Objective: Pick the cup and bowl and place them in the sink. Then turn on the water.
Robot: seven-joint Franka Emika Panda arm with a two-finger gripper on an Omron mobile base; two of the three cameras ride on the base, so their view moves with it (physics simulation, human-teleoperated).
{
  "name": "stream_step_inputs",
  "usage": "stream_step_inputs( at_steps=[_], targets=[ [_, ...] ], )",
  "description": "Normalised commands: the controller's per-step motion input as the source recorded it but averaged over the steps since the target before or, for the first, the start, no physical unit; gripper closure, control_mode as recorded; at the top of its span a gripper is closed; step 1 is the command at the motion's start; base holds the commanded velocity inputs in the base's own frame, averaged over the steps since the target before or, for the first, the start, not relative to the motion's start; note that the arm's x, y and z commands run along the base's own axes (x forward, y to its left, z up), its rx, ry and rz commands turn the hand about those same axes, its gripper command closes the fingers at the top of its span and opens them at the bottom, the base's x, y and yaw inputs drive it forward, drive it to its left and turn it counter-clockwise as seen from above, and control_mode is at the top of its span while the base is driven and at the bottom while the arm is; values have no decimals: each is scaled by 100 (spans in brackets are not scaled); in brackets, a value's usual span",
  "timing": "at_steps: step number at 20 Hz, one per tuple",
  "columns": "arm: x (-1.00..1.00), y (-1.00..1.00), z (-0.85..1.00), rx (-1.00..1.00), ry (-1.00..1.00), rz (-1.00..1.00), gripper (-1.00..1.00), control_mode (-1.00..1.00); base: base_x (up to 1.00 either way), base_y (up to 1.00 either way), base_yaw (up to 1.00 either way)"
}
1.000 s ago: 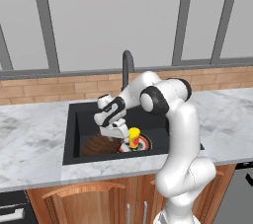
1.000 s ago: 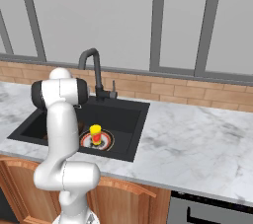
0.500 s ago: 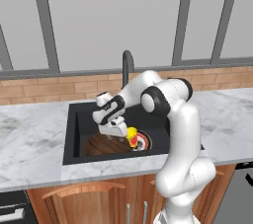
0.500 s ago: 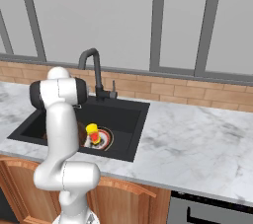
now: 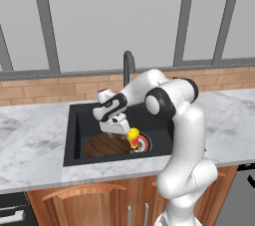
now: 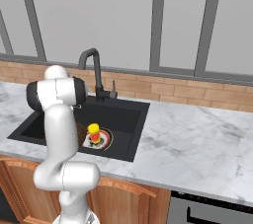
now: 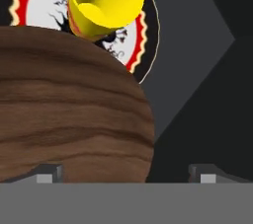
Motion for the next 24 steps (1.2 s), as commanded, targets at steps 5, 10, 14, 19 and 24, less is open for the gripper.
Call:
stream_step_inputs(
  at_steps=[5, 10, 14, 19, 24],
  targets=[
    [-8, 0, 33, 2, 0, 0, -100, -100, 0, 0, 0],
    [-24, -3, 29, 5, -5, 2, -100, -100, 0, 0, 0],
    [-31, -2, 29, 9, -10, 4, -100, -100, 0, 0, 0],
    [-33, -5, 29, 11, -14, 9, -100, -100, 0, 0, 0],
    [-32, -9, 29, 10, -17, 7, -100, -100, 0, 0, 0]
  ],
)
